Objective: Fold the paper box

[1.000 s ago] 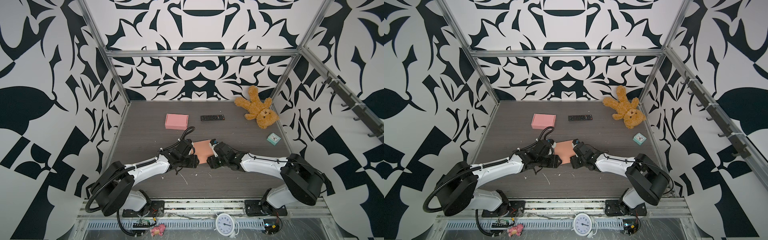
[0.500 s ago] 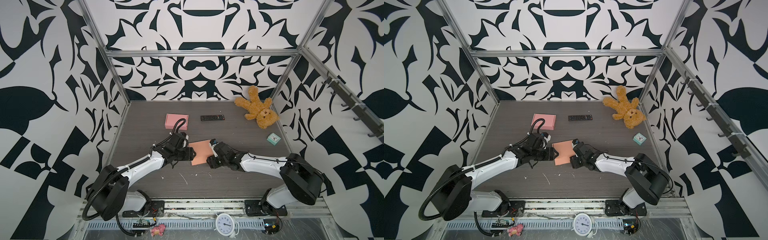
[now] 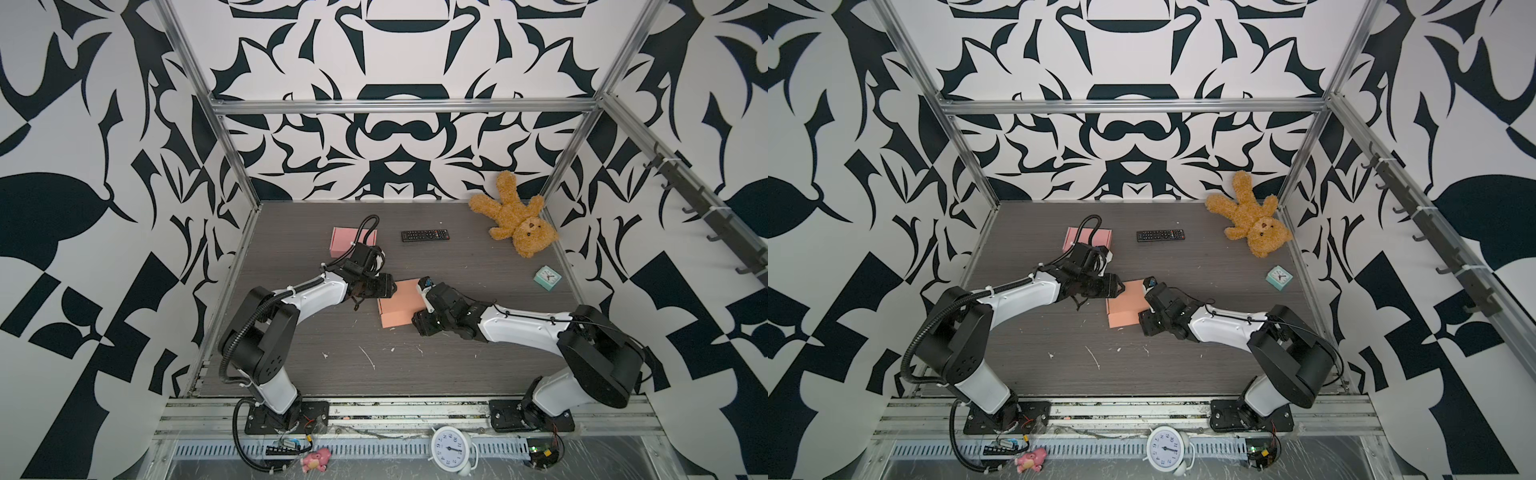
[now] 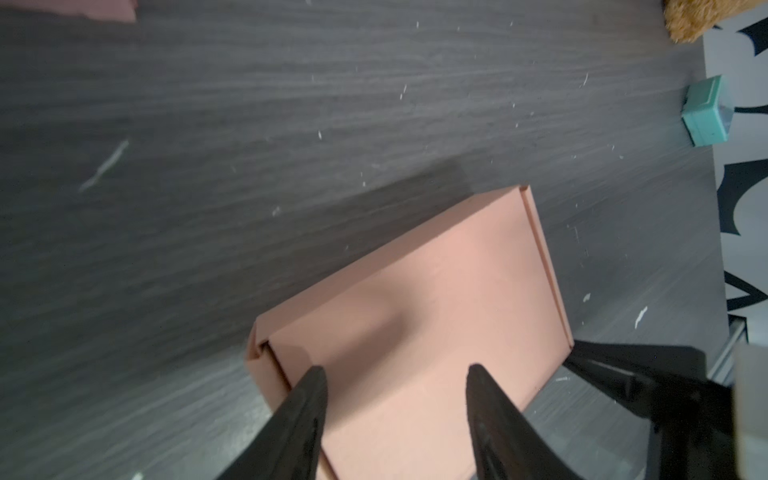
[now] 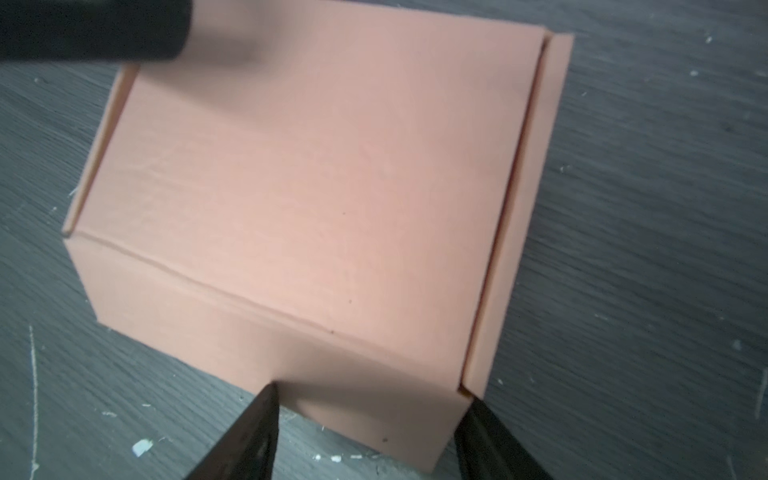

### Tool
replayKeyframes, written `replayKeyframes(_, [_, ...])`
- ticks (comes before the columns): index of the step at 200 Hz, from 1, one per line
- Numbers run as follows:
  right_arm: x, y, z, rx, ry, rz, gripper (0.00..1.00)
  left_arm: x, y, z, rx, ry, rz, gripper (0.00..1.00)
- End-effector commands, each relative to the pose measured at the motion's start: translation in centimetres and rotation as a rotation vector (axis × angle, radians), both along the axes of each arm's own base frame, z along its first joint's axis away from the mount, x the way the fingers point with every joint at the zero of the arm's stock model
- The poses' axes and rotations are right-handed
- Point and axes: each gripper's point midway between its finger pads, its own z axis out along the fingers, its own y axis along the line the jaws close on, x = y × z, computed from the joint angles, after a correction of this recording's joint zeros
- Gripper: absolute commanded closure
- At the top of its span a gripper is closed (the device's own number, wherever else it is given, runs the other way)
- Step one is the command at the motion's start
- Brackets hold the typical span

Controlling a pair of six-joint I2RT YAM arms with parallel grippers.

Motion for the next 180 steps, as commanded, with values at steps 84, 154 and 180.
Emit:
replayKeyframes(84, [2.3,0.6,0.8,-0.003,-0.054,-0.012,0.33,0.9,-0.7,-1.4,0.025,0.027,-0.040,0.44])
replayKeyframes(154, [4.2,-0.4,0.2,-0.017,-0.066,-0.058,0.33,0.8,-0.7,-1.7,0.019,0.039,-0.029,0.44])
replayKeyframes(180, [4.4,-0.5,0.1,-0.018,-0.064,-0.063,0.33,0.7,-0.6,-1.7,0.019,0.041,-0.027,0.45])
